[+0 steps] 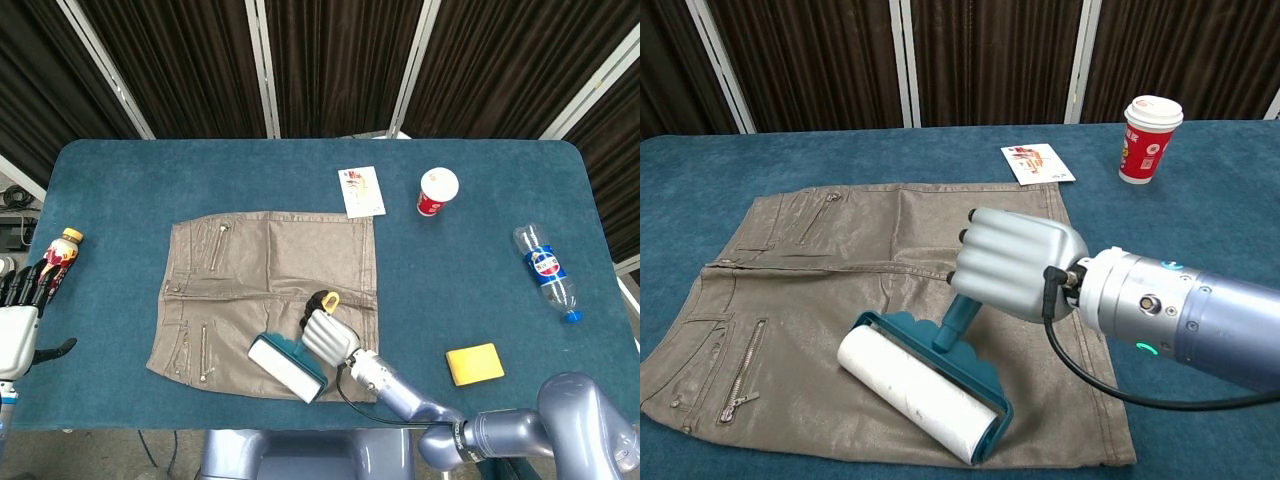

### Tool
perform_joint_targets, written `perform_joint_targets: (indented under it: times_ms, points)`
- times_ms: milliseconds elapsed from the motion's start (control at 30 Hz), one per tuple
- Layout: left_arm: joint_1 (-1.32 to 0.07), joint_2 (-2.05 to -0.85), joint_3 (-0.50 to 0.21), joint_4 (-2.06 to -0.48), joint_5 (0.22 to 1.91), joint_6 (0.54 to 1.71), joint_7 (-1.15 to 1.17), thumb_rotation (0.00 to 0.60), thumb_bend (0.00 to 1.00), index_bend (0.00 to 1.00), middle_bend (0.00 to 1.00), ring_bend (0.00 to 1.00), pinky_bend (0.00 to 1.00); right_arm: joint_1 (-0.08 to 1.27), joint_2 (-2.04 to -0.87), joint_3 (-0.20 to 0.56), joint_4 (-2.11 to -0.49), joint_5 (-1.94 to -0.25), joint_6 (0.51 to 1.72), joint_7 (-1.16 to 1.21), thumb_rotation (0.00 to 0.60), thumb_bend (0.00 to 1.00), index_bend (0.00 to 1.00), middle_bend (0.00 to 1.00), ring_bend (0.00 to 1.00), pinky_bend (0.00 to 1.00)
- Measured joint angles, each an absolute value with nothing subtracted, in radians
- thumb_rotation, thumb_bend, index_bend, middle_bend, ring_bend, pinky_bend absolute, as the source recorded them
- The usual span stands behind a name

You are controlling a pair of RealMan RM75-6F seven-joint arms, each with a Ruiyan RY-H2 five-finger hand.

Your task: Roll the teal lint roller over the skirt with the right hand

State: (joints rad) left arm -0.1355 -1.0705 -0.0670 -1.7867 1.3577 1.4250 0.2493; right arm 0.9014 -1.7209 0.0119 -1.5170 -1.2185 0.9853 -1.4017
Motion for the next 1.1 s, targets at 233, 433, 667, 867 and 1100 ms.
perform_joint_targets:
  times_ms: [233, 433, 667, 867, 1100]
  points:
    - [-0.135, -1.07, -0.066, -1.788, 1.36, 1.425, 0.249, 0.6, 0.01, 0.0, 0.0, 0.0, 0.0, 0.886, -1.684, 0.017, -1.456, -1.193, 1.007, -1.381, 0.6, 0.98, 0.48, 0.43, 0.33, 0.36]
    - [-0.137, -1.072, -0.064, -1.791, 1.356, 1.418, 0.255, 0.6, 0.01, 0.0, 0.0, 0.0, 0.0, 0.862, -1.639, 0.023, -1.379, -1.175, 1.024, -1.317, 0.6, 0.98, 0.48, 0.43, 0.33, 0.36]
    - [-0.141, -1.071, -0.067, -1.795, 1.345, 1.411, 0.253, 0.6, 0.01, 0.0, 0.0, 0.0, 0.0, 0.822, -1.597, 0.027, -1.283, -1.157, 1.037, -1.215, 0.6, 0.98, 0.48, 0.43, 0.33, 0.36]
    - [-0.143, -1.07, -0.067, -1.795, 1.343, 1.405, 0.249, 0.6, 0.01, 0.0, 0.0, 0.0, 0.0, 0.785, -1.567, 0.061, -1.231, -1.083, 1.047, -1.146, 0.6, 0.98, 0.48, 0.43, 0.33, 0.36]
    - [-0.138, -1.069, -0.062, -1.805, 1.36, 1.42, 0.256, 0.6, 0.01, 0.0, 0.0, 0.0, 0.0, 0.754, -1.558, 0.096, -1.162, -0.954, 1.022, -1.119, 0.6, 0.98, 0.48, 0.43, 0.33, 0.36]
